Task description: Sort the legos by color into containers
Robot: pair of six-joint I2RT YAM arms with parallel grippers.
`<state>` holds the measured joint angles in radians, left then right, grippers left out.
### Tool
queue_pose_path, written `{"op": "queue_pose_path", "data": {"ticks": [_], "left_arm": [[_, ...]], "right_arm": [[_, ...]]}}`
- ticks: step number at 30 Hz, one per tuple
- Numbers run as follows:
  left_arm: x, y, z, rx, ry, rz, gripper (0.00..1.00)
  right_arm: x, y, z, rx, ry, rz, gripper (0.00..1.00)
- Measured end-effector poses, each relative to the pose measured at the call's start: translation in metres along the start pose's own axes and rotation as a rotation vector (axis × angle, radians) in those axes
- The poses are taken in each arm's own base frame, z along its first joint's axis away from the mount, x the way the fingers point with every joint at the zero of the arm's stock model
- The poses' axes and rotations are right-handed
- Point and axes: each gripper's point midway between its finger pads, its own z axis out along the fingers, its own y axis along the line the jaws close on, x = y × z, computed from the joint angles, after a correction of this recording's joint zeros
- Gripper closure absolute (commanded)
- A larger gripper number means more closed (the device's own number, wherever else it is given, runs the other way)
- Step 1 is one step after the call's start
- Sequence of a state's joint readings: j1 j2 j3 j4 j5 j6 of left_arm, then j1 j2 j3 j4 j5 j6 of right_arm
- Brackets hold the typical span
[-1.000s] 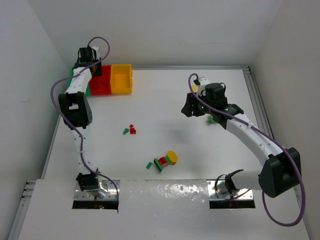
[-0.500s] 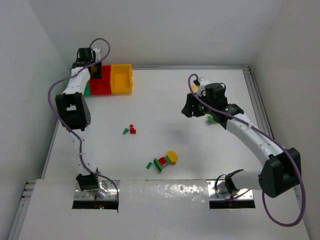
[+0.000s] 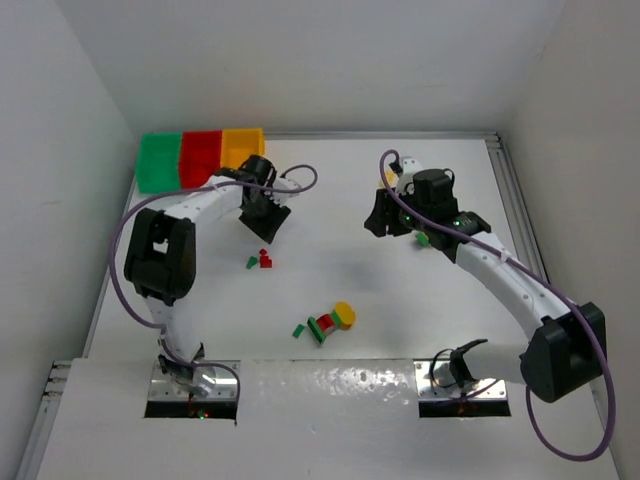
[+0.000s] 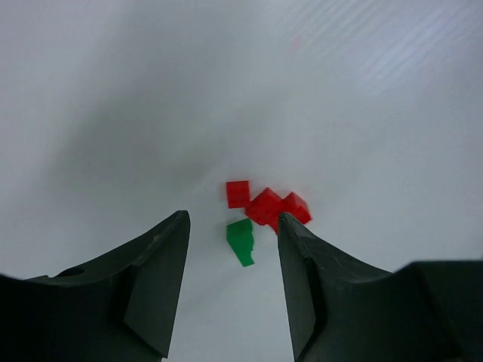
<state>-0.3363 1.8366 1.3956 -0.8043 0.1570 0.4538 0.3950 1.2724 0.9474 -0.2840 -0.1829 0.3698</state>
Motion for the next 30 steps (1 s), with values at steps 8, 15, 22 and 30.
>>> {"op": "queue_pose_path", "data": {"ticks": [8,15,22,30], "left_arm": [[0.017,0.016,0.028,-0.011,0.071,-0.064,0.51],[0.03,0.01,0.047,0.01,0.125,-0.072,0.52],[0.04,0.011,0.051,-0.01,0.151,-0.072,0.63],[0.043,0.017,0.053,-0.042,0.159,-0.071,0.75]], "right_arm": [[0.005,-0.001,-0.001,0.002,0.004,0.002,0.46],[0.004,-0.003,-0.006,0.02,-0.009,-0.001,0.46],[0.009,-0.005,-0.006,0.026,0.0,0.002,0.46],[0.008,-0.005,-0.006,0.027,-0.003,0.0,0.46]]}}
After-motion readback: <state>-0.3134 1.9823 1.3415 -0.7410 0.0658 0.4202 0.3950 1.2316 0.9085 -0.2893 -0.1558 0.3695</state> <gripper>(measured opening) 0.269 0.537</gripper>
